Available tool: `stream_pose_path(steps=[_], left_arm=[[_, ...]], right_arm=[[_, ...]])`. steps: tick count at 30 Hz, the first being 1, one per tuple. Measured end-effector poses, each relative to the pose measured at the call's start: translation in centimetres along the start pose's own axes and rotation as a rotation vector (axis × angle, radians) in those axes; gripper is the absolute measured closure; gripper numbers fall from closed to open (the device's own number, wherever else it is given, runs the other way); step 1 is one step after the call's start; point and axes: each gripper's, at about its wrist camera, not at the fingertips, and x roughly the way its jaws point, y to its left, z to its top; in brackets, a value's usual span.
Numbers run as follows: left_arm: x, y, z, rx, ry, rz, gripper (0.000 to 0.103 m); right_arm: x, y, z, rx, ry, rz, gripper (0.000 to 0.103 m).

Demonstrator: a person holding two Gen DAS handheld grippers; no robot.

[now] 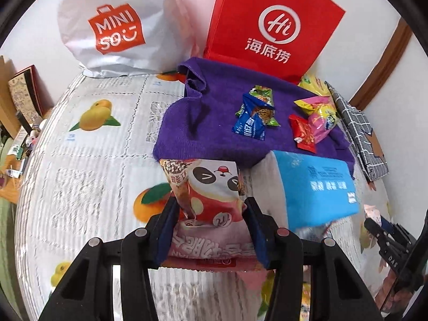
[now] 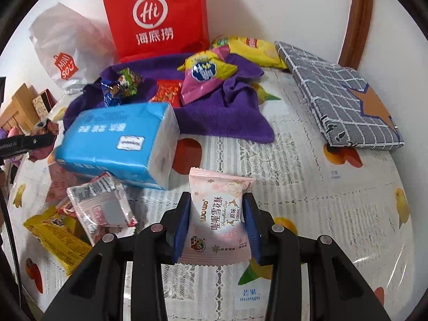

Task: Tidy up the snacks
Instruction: 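Carry the pink wafer and panda packets in both tools toward the purple towel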

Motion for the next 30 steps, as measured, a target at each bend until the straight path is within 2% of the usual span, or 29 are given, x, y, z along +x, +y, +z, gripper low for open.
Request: stream_pose_path(steps=[17,30], left_arm=[[-5.5,-3.6,-4.8,0.047,-0.028,-0.031,0.055],[-8.8,-6.4,-4.4,0.077,-0.076,-0.073,0.055]], right_arm=[[-7.6,1.4,0.7,0.0,-0.124,0.015,0.064],[-11.2,2.7,1.8,-0.015,-0.182,0.033,0.064]])
